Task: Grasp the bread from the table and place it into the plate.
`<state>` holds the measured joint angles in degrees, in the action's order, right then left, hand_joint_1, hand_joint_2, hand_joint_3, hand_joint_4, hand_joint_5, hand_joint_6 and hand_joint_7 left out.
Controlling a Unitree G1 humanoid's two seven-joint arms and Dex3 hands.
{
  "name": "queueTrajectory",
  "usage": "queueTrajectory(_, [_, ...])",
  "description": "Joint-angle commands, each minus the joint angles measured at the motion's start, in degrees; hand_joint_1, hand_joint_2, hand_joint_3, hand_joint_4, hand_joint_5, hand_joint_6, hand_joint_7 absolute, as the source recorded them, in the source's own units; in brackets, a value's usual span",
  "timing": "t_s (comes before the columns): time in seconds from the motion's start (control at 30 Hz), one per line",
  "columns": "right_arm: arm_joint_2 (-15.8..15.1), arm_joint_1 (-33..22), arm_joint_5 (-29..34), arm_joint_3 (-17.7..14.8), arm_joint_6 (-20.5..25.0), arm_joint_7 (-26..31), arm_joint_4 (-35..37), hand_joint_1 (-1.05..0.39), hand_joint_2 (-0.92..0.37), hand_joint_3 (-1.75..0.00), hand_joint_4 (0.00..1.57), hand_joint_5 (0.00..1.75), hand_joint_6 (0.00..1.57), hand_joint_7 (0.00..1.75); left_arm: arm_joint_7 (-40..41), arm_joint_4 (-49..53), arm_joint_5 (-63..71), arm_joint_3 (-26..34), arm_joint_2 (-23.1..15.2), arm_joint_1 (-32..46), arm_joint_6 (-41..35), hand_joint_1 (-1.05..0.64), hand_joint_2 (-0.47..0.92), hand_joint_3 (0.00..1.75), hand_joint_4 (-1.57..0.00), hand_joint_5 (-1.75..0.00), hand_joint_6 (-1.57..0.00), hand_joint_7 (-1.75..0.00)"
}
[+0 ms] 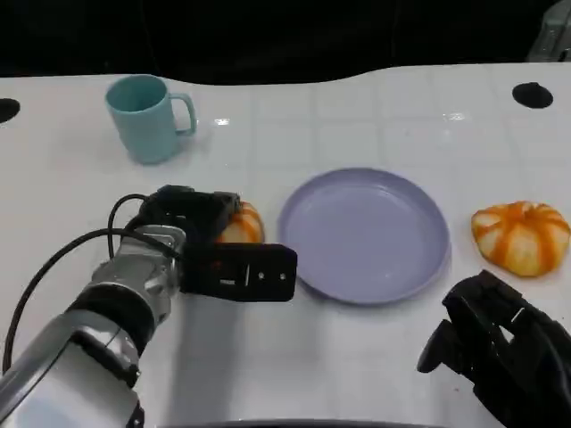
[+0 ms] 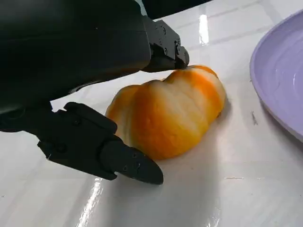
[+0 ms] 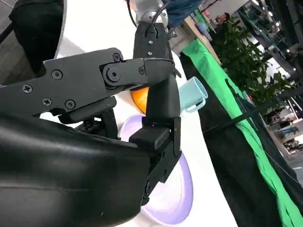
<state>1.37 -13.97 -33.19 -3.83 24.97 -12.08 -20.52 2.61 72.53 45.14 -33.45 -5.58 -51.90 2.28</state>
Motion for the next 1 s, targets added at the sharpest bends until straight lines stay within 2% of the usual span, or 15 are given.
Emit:
queueTrajectory(0.03, [-0.9,-0.5,-0.9,-0.9,0.7,0.1,-0.9,-0.52,-0.91,-0.17,0.63,1.75,0.58,1.50,1.1,1.7,-0.9,0.0,-0.7,-1.7,2.4,-0.38,0.84,0.01,-0.11,-0.12,-0.20,-0.02])
queueTrajectory(0.17, [-0.7,-0.5,-0.8,-1.0,1.3,0.7,-1.2,-0.51,-0.92,-0.16,0.63,1.75,0.58,1.50,2.8,2.5,-1.8,0.5,-0.9,-1.6,4.1,-0.26,0.90,0.01,-0.29,-0.13,-0.34,-0.03])
queueTrajectory(0.3, [-0.7,-0.4,-0.8,-0.9,1.4,0.7,-1.2,-0.51,-0.92,-0.16,0.63,1.75,0.58,1.50,4.5,2.9,-2.8,1.4,-1.3,-1.2,5.8,-0.24,0.91,0.01,-0.33,-0.10,-0.36,-0.02])
queueTrajectory(0.33, [-0.7,-0.4,-0.7,-0.9,1.3,0.6,-1.2,-0.51,-0.92,-0.16,0.63,1.75,0.57,1.49,5.7,3.1,-3.5,2.1,-1.7,-0.8,6.9,-0.21,0.92,0.14,-0.68,-0.29,-0.66,-0.11])
queueTrajectory(0.37, [-0.6,-0.4,-0.6,-0.9,1.2,0.6,-1.2,-0.51,-0.92,-0.16,0.63,1.75,0.57,1.50,7.3,3.3,-3.6,2.3,-2.0,-0.4,7.6,-0.20,0.92,0.19,-0.80,-0.35,-0.76,-0.13])
queueTrajectory(0.43, [-0.6,-0.4,-0.6,-0.8,1.2,0.7,-1.2,-0.51,-0.92,-0.16,0.63,1.75,0.56,1.50,8.9,3.7,-3.5,2.2,-2.3,-0.1,8.1,-0.21,0.89,0.07,-0.84,-1.15,-1.11,-0.15])
queueTrajectory(0.47, [-0.6,-0.5,-0.6,-0.9,1.2,0.6,-1.3,-0.51,-0.92,-0.16,0.63,1.75,0.56,1.50,10.1,3.8,-3.5,2.2,-2.4,0.1,8.0,-0.21,0.89,0.05,-0.83,-1.28,-1.16,-0.15])
queueTrajectory(0.5, [-0.7,-0.5,-0.7,-0.9,1.2,0.6,-1.3,-0.51,-0.92,-0.16,0.63,1.75,0.56,1.50,10.9,3.9,-3.5,2.3,-2.5,0.2,8.0,-0.20,0.89,0.15,-0.83,-1.51,-1.08,-0.54])
queueTrajectory(0.57, [-0.8,-0.6,-0.6,-0.9,1.2,0.5,-1.4,-0.51,-0.92,-0.17,0.63,1.75,0.56,1.50,13.0,4.1,-3.4,2.3,-2.6,0.5,7.9,-0.21,0.91,0.24,-0.82,-1.70,-0.75,-1.37])
queueTrajectory(0.6, [-0.8,-0.6,-0.5,-0.9,1.1,0.5,-1.5,-0.51,-0.92,-0.17,0.63,1.75,0.56,1.50,13.5,4.2,-3.4,2.3,-2.6,0.6,8.0,-0.21,0.92,0.26,-0.82,-1.72,-0.69,-1.52])
queueTrajectory(0.63, [-0.9,-0.6,-0.5,-0.9,1.1,0.5,-1.5,-0.51,-0.92,-0.17,0.63,1.75,0.57,1.50,13.8,4.2,-3.4,2.3,-2.6,0.6,8.0,-0.21,0.92,0.27,-0.82,-1.74,-0.65,-1.61])
queueTrajectory(0.73, [-1.1,-0.8,-0.5,-1.1,0.5,-0.4,-1.1,-0.51,-0.92,-0.17,0.64,1.75,0.57,1.51,13.8,4.5,-3.3,2.2,-2.6,0.2,6.5,-0.23,0.92,0.30,-0.70,-1.75,-0.55,-1.58])
queueTrajectory(0.83, [-1.0,-0.8,-0.8,-1.3,0.6,-0.3,-1.0,-0.51,-0.92,-0.16,0.63,1.75,0.57,1.49,14.0,4.2,-4.6,3.5,-2.7,-0.1,6.7,-0.22,0.92,0.34,-0.70,-1.75,-0.65,-1.22])
queueTrajectory(0.97, [-1.1,-0.8,-0.8,-1.3,1.1,0.2,-1.3,-0.51,-0.92,-0.15,0.63,1.75,0.58,1.49,17.9,3.5,-6.6,5.9,-2.6,-0.3,7.9,-0.17,0.89,0.28,-0.82,-1.75,-0.56,-1.67])
queueTrajectory(1.0, [-1.1,-0.8,-0.7,-1.3,1.1,0.1,-1.2,-0.51,-0.92,-0.16,0.63,1.75,0.57,1.49,18.2,3.2,-7.6,6.9,-2.4,-0.7,8.0,-0.15,0.89,0.27,-0.83,-1.75,-0.55,-1.71])
